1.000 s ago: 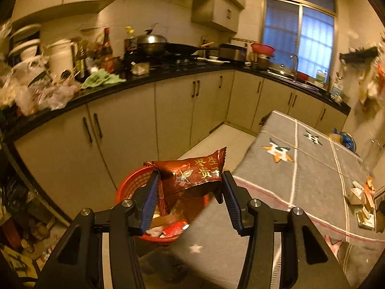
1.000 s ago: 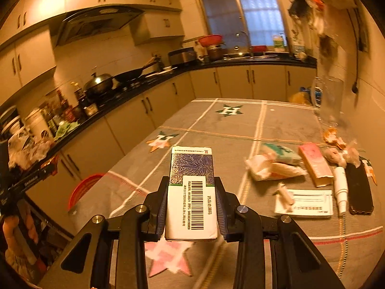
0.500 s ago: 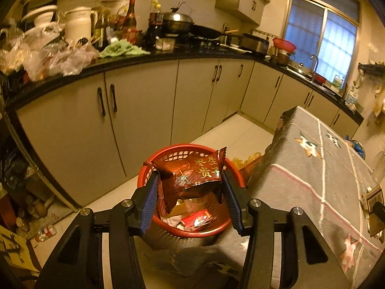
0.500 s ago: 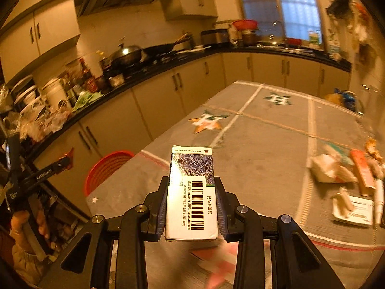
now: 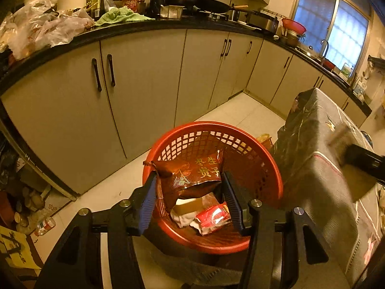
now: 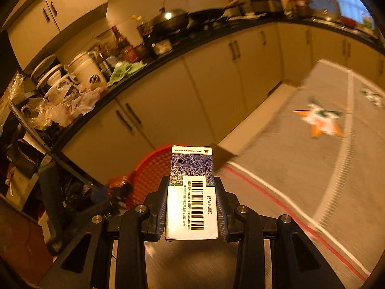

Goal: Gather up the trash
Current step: 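Open the left tool over the basket while the right tool drops the barcode box in, then move both open tools back over the table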

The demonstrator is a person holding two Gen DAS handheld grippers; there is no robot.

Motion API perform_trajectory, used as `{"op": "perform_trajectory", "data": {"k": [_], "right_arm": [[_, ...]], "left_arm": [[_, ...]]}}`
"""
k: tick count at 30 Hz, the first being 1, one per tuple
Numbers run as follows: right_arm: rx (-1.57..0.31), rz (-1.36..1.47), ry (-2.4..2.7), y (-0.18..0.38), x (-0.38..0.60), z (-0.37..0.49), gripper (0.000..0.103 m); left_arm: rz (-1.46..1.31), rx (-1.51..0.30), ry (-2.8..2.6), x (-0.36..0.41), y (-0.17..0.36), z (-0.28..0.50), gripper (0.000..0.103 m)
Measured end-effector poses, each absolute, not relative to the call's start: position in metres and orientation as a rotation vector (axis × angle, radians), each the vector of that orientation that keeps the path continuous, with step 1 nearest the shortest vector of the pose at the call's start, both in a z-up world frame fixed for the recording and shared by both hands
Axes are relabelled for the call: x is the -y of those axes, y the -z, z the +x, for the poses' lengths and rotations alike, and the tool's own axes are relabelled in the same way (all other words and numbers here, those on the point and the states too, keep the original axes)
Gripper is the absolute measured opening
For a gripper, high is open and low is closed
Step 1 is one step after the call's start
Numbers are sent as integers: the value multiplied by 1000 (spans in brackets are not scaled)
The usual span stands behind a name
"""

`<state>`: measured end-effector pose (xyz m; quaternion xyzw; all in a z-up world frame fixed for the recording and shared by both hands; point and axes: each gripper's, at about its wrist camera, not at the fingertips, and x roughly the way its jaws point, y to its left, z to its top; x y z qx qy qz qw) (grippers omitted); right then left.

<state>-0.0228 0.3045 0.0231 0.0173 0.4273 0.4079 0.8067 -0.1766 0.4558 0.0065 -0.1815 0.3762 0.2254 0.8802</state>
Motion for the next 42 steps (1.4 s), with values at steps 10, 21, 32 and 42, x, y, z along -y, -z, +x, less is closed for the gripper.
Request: {"op": "perform_trajectory", "data": {"k": [10,21,32,42], "right_arm": [[-937,4,-903,-5,-357,-10,57],[-864,-16,-835,-26,-306,-42,60],[-804,11,-728,-38,-224,-80,65],[-779,77,-656,-43,-159,-102,65]], "left_arm": [[-383,-760,-482,-470,-9,-182,59],[-262,-755,-508,-437,-26,-192,67],[-123,-745,-557,-387,-49,-205,72],[-71,-753,-526,-343,-63,-211,73]]}}
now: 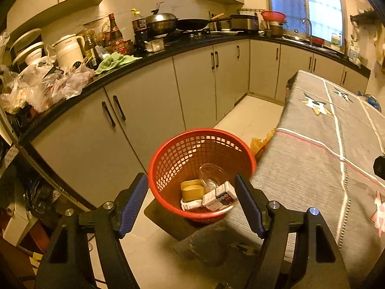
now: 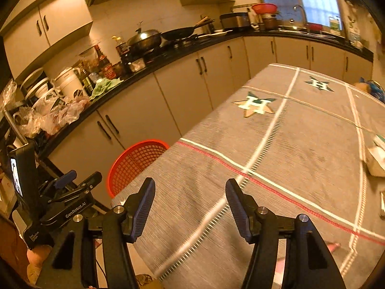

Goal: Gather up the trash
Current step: 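Move both open tools back over the table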

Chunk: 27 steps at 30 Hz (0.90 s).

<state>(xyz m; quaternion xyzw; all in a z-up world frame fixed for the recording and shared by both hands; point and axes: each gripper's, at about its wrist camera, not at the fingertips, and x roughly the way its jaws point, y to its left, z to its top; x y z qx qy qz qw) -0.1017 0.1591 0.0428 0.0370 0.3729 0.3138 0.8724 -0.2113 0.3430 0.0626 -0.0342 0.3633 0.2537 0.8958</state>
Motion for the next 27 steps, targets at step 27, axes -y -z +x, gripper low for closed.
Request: {"op": "perform_trajectory", "data": {"k": [27], "right_arm": [[-760,196,-540,-35,-64,-123,68]], "left_arm": [[6,-820,-461,-285,-64,-206,74]]}}
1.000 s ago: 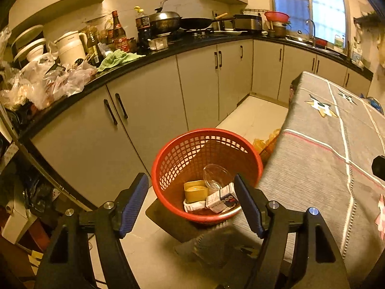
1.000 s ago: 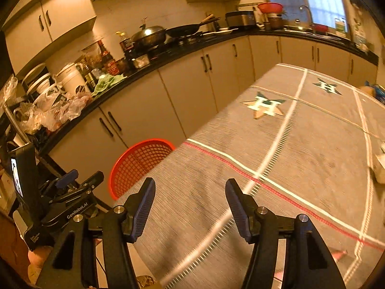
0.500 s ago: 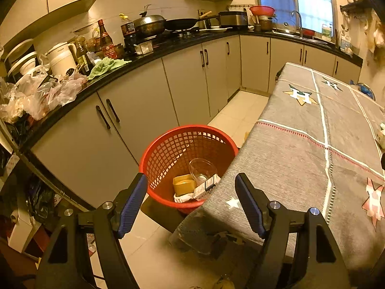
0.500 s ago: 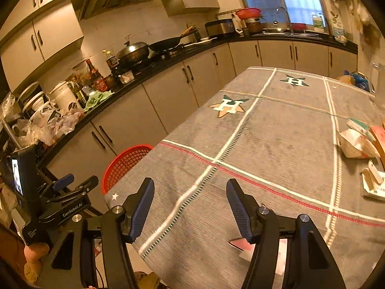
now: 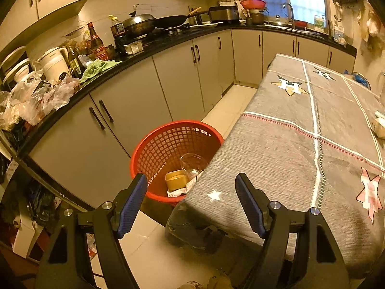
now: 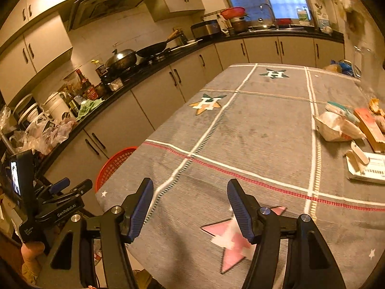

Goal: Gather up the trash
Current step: 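Move both open tools back over the table, then grasp the white red-labelled bag with the left tool while the right tool grasps the white spray bottle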

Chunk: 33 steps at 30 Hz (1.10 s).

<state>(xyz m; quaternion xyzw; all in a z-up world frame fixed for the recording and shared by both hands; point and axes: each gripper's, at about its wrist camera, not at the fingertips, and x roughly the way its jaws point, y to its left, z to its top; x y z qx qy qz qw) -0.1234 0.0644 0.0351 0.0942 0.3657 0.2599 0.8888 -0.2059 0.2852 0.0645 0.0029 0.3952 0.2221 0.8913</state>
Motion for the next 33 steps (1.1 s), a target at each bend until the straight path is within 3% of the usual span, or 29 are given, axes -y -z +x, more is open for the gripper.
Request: {"op": "perform_trajectory", "data": {"k": [15,23,33], "right_arm": [[-773,272,-294,-22,72,-128,71],[-778,363,-105,-13,168,-127,72],[-783,383,-91,-1,197,-104,75]], "left_arm": [[48,-872,-259,-228,-64,-170,78],[84,-860,53,-141,-74,-128,78],[77,-887,324,-50,-73,-47,79]]}}
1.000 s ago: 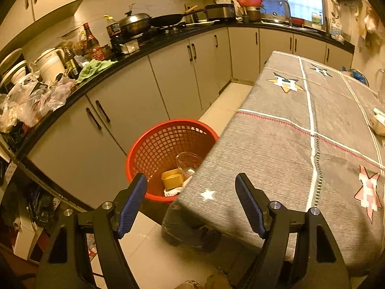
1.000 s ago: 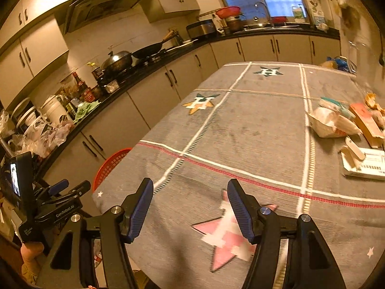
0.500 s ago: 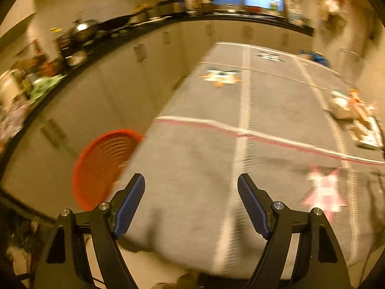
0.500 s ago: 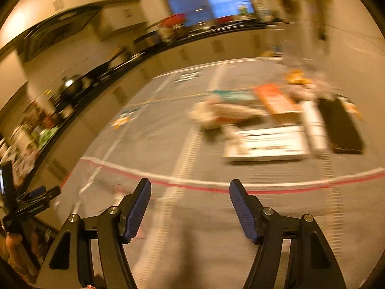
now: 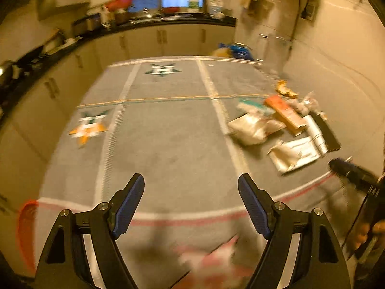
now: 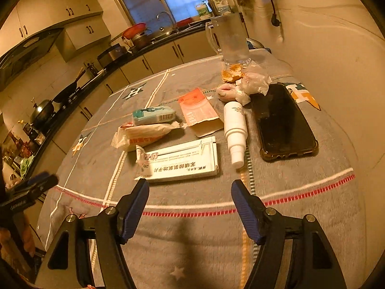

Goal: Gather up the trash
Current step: 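Grasp the white red-labelled bag with the left tool while the right tool grasps the white spray bottle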

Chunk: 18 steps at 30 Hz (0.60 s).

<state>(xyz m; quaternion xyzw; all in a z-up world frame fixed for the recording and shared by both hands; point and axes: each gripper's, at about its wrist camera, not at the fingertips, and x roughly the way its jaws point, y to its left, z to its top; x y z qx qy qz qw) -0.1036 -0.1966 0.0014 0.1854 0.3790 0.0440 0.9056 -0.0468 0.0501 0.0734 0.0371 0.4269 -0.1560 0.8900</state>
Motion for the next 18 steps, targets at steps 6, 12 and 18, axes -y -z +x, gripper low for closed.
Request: {"op": "perform_trajectory", "data": {"k": [6,12,18], "right_arm": [[-795,399,-83,6,206,-88,76],[-815,398,-69,9,212,-65,76],[-838,386,-42,15,213,-44,76]], "left_arm": [[66,-882,462,-4,-66,0,83],[164,-911,523,40,-45,38,83],[167,-959,561,53,-31,48,83]]}}
